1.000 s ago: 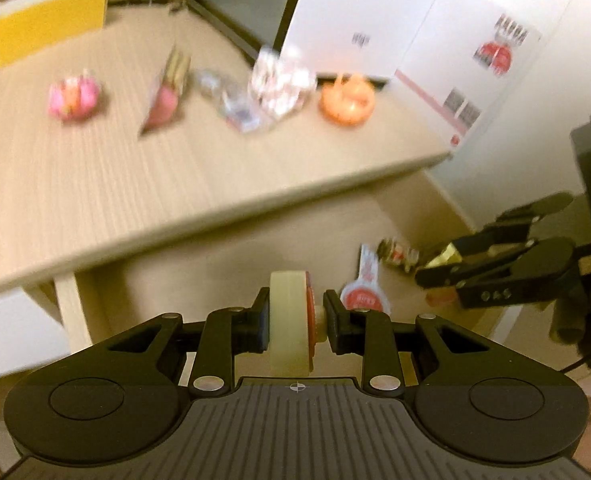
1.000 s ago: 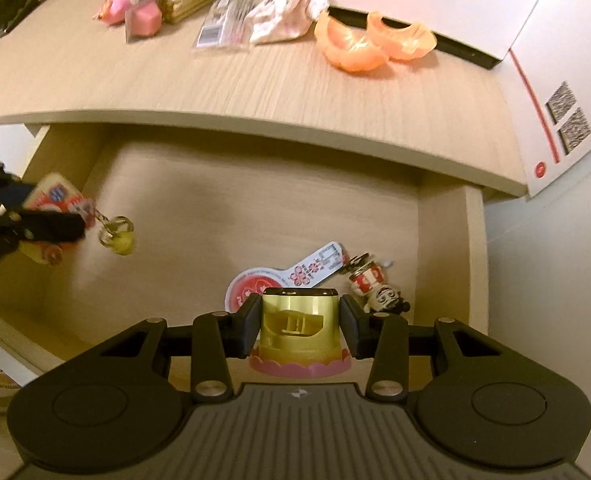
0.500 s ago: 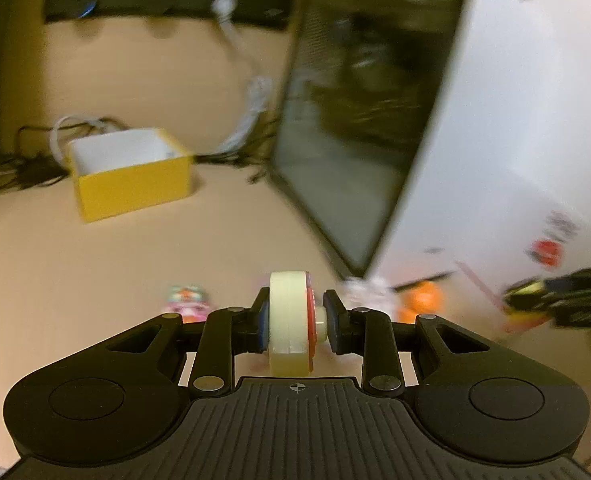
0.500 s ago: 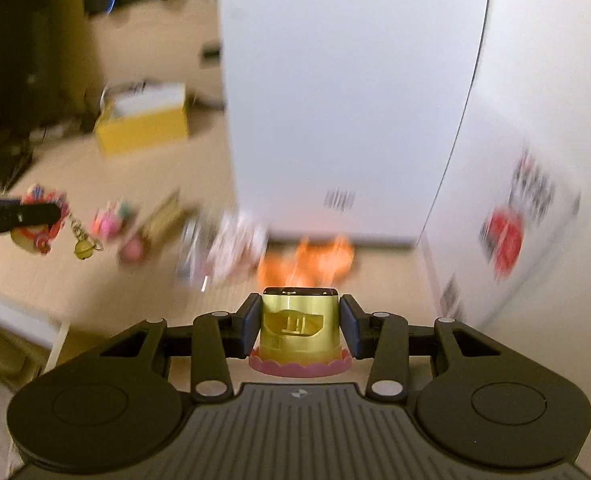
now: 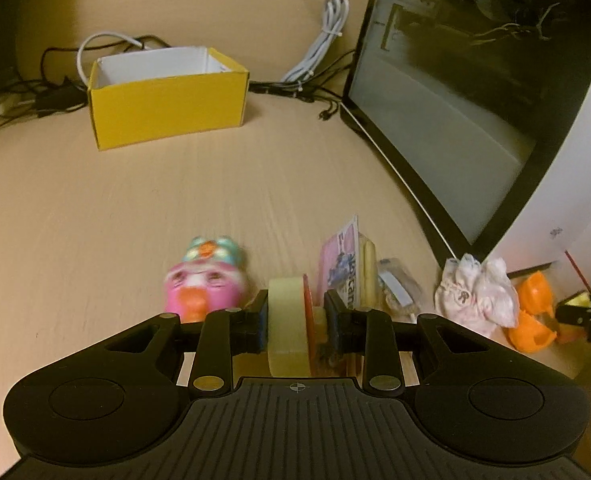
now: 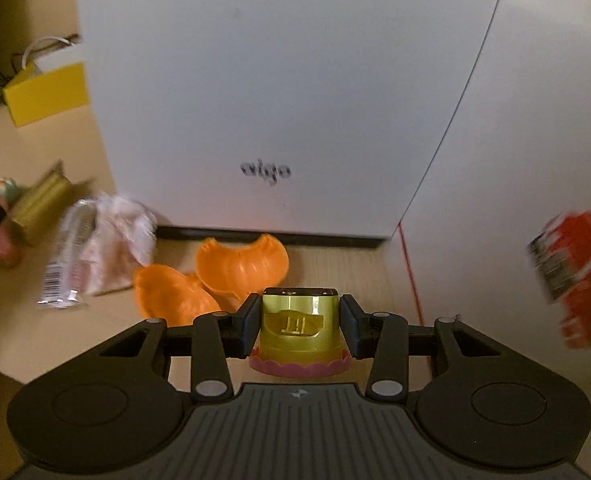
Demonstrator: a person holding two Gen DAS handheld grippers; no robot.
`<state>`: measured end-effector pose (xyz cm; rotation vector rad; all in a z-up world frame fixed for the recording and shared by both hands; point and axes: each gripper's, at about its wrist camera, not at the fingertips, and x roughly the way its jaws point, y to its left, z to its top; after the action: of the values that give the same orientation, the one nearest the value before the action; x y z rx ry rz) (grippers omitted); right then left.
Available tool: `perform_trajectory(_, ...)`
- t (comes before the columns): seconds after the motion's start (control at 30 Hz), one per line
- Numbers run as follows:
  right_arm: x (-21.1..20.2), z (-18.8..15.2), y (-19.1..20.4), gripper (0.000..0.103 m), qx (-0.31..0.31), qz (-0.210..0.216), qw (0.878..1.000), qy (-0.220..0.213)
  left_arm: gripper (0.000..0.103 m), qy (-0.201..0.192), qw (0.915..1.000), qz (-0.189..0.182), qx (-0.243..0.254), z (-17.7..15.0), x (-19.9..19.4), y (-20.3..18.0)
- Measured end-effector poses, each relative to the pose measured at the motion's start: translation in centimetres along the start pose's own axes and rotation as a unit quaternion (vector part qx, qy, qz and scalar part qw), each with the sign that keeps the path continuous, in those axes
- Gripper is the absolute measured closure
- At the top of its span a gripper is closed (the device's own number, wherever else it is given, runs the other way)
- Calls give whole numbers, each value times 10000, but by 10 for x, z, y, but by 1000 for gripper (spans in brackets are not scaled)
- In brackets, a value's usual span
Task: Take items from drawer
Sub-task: 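Set both toys on the desktop and return both tools to the drawer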
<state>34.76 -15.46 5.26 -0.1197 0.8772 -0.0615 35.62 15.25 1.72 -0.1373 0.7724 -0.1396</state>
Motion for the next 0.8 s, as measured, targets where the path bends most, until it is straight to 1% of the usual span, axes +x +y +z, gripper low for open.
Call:
perform_trajectory(0.13,10,1,0,64,4,30,10000,-58,72,-110,9999,-77,-98,8,0,5)
perform_trajectory(0.23,18,5,9,64,-77,89,9999,-105,72,-211,9997,-28,-95,14,-6,7)
perform_trajectory(0.33,19,7,17,64,-274,189,9994,-107,72,-463,9988,44,-166,17,-20,13)
perform_trajectory(0.4,13,6,19,57,-270,229,9992,-196,72,-680,9974,84,-227,18,-35,18)
perform_trajectory(0.43,10,6,18,45,-253,217,9991,-251,72,-778,9967,86,-233,17,-42,20)
perform_trajectory(0.47,3,4,17,36,-225,178,9990,-346,72,-869,9959,82,-232,16,-49,21)
perform_trajectory(0.57,-19,-5,13,29,-97,125,9981,-588,72,-1010,9948,32,-125,10,-67,21)
perform_trajectory(0.6,-24,-2,10,27,-65,124,9980,-618,71,-1016,9948,30,-56,6,-71,21)
perform_trajectory(0.67,-37,-13,8,22,6,93,9979,-647,72,-1018,9948,67,73,-3,-80,20)
perform_trajectory(0.73,-47,-26,8,20,56,81,9981,-605,72,-976,9951,46,146,-13,-86,18)
perform_trajectory(0.8,-55,-43,9,19,83,68,9985,-534,72,-843,9958,-265,251,-27,-92,13)
